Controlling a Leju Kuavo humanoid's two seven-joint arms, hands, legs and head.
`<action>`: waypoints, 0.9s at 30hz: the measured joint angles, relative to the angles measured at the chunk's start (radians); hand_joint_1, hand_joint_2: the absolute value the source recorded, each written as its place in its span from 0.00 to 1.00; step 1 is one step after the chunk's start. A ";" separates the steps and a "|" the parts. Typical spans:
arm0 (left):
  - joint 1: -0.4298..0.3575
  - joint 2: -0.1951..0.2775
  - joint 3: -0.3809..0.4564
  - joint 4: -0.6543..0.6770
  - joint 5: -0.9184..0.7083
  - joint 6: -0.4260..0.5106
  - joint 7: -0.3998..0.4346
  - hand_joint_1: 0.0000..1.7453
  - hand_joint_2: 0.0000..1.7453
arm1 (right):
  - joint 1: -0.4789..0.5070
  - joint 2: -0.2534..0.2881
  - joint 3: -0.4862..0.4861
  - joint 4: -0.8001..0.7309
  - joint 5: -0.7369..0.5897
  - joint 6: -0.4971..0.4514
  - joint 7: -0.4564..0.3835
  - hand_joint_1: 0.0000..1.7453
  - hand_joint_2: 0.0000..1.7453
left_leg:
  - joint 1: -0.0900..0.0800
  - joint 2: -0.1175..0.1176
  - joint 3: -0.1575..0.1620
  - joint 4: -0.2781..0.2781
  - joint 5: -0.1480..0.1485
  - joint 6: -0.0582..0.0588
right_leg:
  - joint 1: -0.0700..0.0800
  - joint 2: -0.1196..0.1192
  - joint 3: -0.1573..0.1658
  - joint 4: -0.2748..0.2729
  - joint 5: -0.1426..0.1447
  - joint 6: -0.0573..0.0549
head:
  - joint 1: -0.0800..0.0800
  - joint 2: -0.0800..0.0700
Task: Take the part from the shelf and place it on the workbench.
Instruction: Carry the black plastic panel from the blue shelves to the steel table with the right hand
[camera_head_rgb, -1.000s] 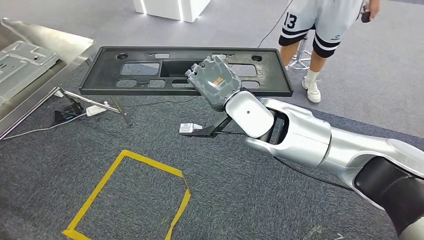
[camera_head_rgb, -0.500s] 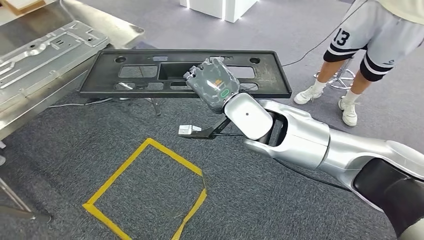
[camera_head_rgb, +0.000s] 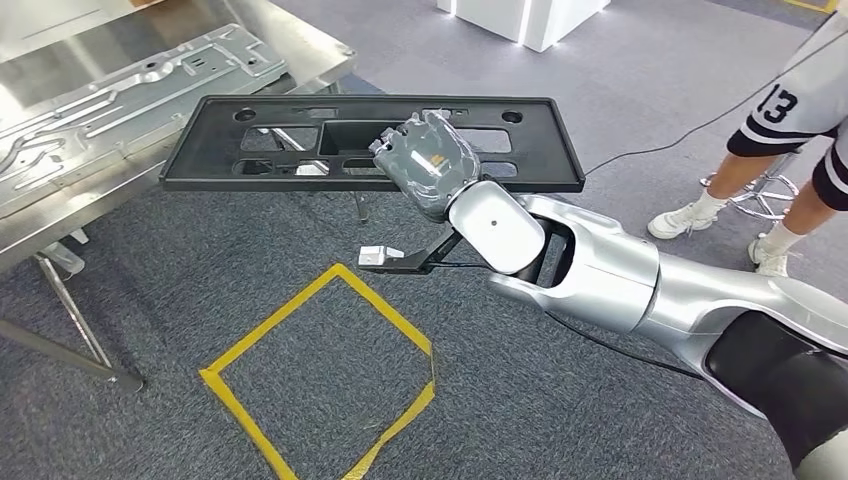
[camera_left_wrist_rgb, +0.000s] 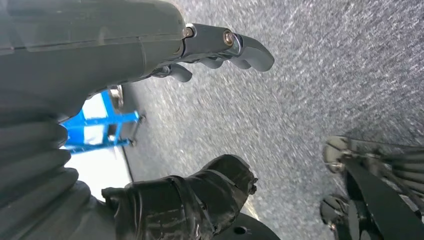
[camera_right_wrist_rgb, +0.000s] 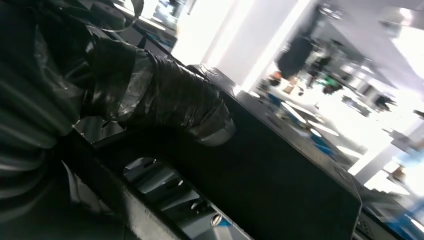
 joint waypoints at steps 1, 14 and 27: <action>0.000 0.000 0.000 0.000 0.000 -0.001 0.000 0.00 1.00 | 0.000 0.000 0.000 0.000 0.000 0.000 0.000 1.00 1.00 | 0.000 0.003 0.007 -0.019 0.020 0.002 | 0.001 -0.014 0.003 0.000 -0.003 0.001 | 0.000 0.000; -0.004 0.006 -0.001 0.000 0.003 0.001 0.003 0.00 1.00 | 0.002 -0.001 0.000 0.004 0.000 0.000 -0.012 1.00 1.00 | -0.024 0.013 0.164 -0.296 0.109 0.061 | 0.000 0.051 -0.090 0.226 -0.131 0.037 | 0.013 0.000; -0.002 0.005 -0.002 0.000 0.008 0.002 0.019 0.00 1.00 | 0.007 0.000 0.000 0.007 -0.002 -0.001 -0.014 1.00 1.00 | -0.018 -0.018 0.121 -0.169 0.025 0.014 | -0.002 0.052 -0.012 -0.017 0.024 0.005 | 0.011 0.000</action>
